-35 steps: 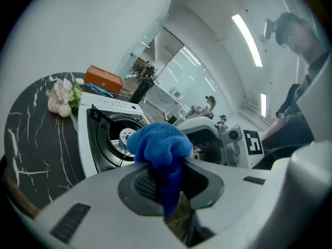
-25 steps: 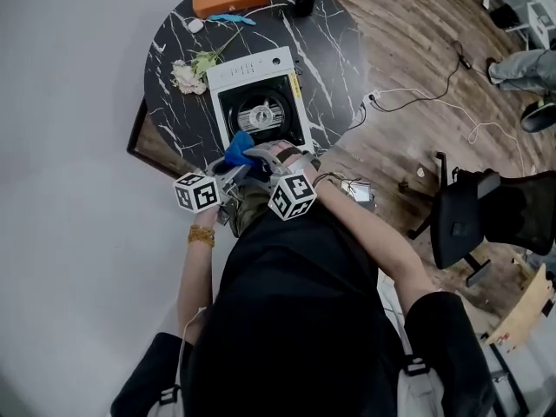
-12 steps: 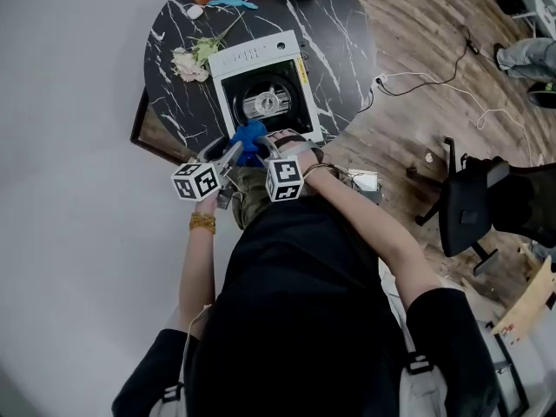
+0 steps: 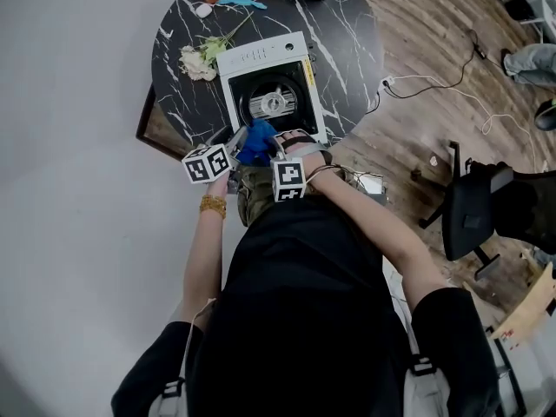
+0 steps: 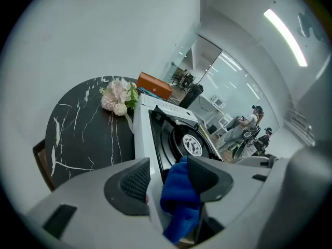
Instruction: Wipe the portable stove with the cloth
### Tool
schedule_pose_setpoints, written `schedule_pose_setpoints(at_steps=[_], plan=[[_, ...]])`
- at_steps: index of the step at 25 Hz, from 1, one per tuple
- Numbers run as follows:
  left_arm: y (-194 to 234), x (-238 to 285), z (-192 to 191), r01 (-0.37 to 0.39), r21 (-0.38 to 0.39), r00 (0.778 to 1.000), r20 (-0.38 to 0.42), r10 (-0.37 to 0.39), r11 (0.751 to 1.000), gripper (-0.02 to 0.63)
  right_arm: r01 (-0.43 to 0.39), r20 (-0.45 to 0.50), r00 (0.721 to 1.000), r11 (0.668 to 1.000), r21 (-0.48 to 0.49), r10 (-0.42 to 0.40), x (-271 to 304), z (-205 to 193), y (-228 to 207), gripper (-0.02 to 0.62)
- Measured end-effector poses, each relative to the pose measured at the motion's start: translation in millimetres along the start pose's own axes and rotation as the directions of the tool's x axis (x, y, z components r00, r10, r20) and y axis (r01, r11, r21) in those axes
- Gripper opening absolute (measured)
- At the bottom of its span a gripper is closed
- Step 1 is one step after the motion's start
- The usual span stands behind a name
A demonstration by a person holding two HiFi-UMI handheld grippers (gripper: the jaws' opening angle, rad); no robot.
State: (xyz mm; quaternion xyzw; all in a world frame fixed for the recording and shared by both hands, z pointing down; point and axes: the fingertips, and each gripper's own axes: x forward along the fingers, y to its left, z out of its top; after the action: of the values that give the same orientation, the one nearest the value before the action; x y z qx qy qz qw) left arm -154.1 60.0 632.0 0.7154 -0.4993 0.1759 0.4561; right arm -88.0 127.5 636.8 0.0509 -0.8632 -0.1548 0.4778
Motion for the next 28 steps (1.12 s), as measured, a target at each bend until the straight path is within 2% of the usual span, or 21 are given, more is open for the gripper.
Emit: schedule_pose_setpoints(at_steps=[3, 4, 8, 11, 15, 18, 20, 22, 23, 24, 25, 26, 28], plan=[[-1.9, 5.3, -7.2, -0.016, 0.108, 0.998, -0.056, 0.022, 0.994, 0.225, -0.015, -0.02, 1.0, 0.998, 0.061, 0.016, -4.1, -13.8, -1.6, 0.052], [-3.3, 7.1, -7.0, -0.018, 0.124, 0.998, -0.06, 0.025, 0.992, 0.225, -0.021, -0.025, 0.999, 0.997, 0.077, 0.023, -2.5, -20.0, -0.7, 0.052], [-5.0, 11.8, -3.5, -0.023, 0.072, 0.998, -0.053, 0.027, 0.997, 0.224, -0.025, -0.06, 0.998, 0.992, 0.126, 0.033, -5.0, -49.8, 0.5, 0.052], [-2.4, 11.6, -5.6, -0.046, 0.085, 0.996, -0.067, 0.052, 0.995, 0.212, -0.017, -0.084, 0.996, 0.982, 0.19, 0.034, -16.2, -69.6, -2.7, 0.052], [0.3, 13.1, -2.6, -0.056, 0.08, 0.996, -0.07, 0.062, 0.995, 0.183, -0.012, -0.125, 0.991, 0.949, 0.316, 0.054, -30.8, -98.5, -9.5, 0.052], [-2.8, 13.7, -1.1, -0.042, 0.092, 0.996, -0.075, 0.049, 0.995, 0.183, -0.018, -0.14, 0.988, 0.94, 0.342, 0.07, -34.8, -106.8, -11.2, 0.053], [-13.3, 8.5, 5.4, -0.005, 0.118, 0.999, -0.042, 0.01, 0.993, 0.198, -0.053, -0.062, 0.995, 0.921, 0.386, 0.083, -40.0, -99.6, -14.6, 0.054], [-40.5, -2.4, 18.0, 0.103, 0.153, 0.994, 0.013, -0.106, 0.983, 0.199, -0.093, 0.109, 0.993, 0.898, 0.431, 0.05, -58.2, -82.8, -24.6, 0.054], [-60.5, -9.2, 22.8, 0.195, 0.169, 0.979, 0.023, -0.201, 0.966, 0.199, -0.107, 0.209, 0.978, 0.889, 0.446, 0.013, -71.7, -72.1, -31.9, 0.054], [-82.7, -16.2, 24.7, 0.304, 0.177, 0.951, 0.012, -0.31, 0.936, 0.199, -0.121, 0.305, 0.952, 0.882, 0.456, -0.027, -86.5, -60.5, -39.7, 0.054], [-105.0, -22.8, 23.9, 0.415, 0.171, 0.908, -0.016, -0.419, 0.893, 0.199, -0.135, 0.396, 0.916, 0.878, 0.459, -0.066, -101.5, -47.7, -47.5, 0.054], [-125.7, -28.6, 21.4, 0.517, 0.152, 0.855, -0.05, -0.515, 0.843, 0.199, -0.151, 0.48, 0.872, 0.877, 0.456, -0.099, -115.6, -34.0, -54.7, 0.054], [-157.6, -37.2, 19.7, 0.661, 0.089, 0.75, -0.082, -0.656, 0.745, 0.199, -0.176, 0.598, 0.787, 0.874, 0.453, -0.152, -137.0, -11.0, -68.0, 0.054]])
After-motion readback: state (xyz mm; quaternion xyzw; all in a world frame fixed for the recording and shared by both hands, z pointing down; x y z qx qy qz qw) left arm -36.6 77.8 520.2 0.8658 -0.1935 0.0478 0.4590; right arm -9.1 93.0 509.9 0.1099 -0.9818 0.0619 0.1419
